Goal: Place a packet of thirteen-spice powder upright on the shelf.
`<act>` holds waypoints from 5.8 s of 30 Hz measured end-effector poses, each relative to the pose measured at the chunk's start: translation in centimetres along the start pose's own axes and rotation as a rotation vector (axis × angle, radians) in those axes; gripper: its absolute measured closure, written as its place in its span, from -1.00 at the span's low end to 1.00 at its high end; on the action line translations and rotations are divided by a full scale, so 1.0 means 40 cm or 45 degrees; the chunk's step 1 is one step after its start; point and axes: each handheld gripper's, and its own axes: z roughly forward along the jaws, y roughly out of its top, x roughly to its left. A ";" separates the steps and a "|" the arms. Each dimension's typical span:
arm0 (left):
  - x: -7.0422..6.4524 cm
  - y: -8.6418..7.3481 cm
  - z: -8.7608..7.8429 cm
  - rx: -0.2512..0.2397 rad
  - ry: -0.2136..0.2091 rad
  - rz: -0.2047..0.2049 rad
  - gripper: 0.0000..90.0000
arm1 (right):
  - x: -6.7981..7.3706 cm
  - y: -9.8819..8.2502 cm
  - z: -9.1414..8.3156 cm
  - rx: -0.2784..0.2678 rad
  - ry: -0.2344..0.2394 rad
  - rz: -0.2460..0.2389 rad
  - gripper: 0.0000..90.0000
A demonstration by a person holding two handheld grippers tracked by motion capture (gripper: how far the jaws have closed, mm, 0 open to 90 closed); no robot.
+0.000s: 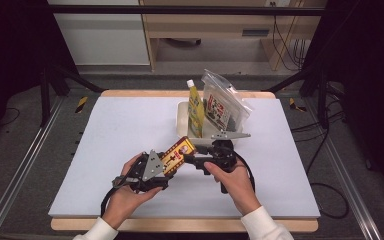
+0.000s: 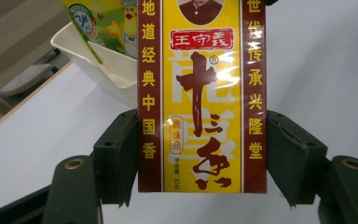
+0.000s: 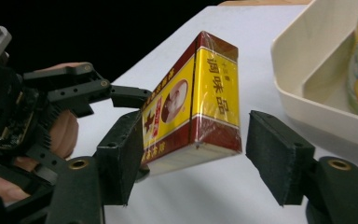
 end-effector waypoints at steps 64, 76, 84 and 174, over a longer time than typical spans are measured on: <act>0.155 -0.288 -0.192 0.104 0.248 -0.462 -0.78 | 0.025 0.088 0.019 -0.395 -0.450 0.078 0.51; 0.150 -0.283 -0.202 0.099 0.270 -0.445 -0.78 | 0.042 0.115 0.022 -0.469 -0.536 0.061 0.51; 0.144 -0.282 -0.200 0.115 0.264 -0.418 -0.78 | 0.039 0.128 0.039 -0.514 -0.603 0.037 0.51; 0.123 -0.256 -0.189 0.119 0.207 -0.316 -0.78 | 0.002 0.108 0.236 -0.520 -0.861 0.014 0.50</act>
